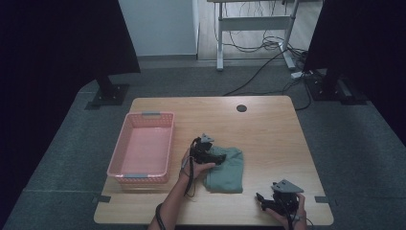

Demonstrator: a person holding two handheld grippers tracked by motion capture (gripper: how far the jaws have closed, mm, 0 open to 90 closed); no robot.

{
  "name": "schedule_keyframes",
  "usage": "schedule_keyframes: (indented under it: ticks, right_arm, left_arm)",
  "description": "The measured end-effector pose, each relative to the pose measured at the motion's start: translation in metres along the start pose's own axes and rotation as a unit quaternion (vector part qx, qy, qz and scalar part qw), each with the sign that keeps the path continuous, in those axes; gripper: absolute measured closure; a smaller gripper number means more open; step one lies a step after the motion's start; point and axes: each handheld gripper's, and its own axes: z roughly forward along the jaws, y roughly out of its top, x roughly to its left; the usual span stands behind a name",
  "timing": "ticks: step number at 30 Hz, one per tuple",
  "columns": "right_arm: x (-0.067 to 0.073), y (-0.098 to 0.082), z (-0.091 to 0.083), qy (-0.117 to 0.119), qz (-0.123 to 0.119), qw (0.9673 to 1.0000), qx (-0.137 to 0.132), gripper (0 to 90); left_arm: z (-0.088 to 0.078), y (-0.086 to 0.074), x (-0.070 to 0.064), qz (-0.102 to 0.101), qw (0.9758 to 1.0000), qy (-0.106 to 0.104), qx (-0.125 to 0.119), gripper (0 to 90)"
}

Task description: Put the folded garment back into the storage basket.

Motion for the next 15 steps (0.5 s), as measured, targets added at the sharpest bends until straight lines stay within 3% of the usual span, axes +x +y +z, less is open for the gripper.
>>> schedule_keyframes:
  ticks: [7, 9, 15]
  right_arm:
    - [0.0000, 0.0000, 0.0000, 0.000, 0.000, 1.0000, 0.000, 19.9]
    - [0.0000, 0.0000, 0.0000, 0.000, 0.000, 1.0000, 0.000, 19.9]
    - [0.0000, 0.0000, 0.0000, 0.000, 0.000, 1.0000, 0.000, 19.9]
  left_arm:
    - [-0.0022, -0.0008, -0.0005, -0.005, 0.9998, -0.018, -0.002, 22.5]
    - [-0.0028, -0.0011, -0.0011, -0.010, 0.9996, -0.025, -0.003, 32.6]
    - [-0.0051, -0.0034, -0.0033, -0.018, 0.9993, -0.030, -0.011, 43.3]
